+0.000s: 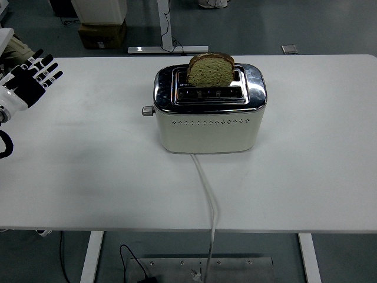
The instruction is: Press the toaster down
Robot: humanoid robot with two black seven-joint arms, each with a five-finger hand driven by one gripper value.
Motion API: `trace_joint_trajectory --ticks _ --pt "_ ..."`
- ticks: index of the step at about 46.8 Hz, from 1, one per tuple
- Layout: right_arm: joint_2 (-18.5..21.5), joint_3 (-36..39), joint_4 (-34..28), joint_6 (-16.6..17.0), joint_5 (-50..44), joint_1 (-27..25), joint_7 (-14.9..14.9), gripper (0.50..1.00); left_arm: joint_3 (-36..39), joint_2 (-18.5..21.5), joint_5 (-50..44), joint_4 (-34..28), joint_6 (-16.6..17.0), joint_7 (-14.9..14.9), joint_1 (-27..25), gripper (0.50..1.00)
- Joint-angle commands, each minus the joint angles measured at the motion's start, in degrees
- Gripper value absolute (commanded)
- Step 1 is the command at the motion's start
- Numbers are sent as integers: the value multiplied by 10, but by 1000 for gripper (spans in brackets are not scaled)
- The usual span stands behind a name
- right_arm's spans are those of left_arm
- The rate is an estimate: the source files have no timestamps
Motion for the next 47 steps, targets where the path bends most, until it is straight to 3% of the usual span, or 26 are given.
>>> trace_joint_trajectory --ticks 1,47 --pt "0 0 0 0 0 0 0 998 1 0 0 0 -1 0 0 1000" --pt "0 0 0 0 0 0 0 998 1 2 -1 -1 0 0 -1 1000"
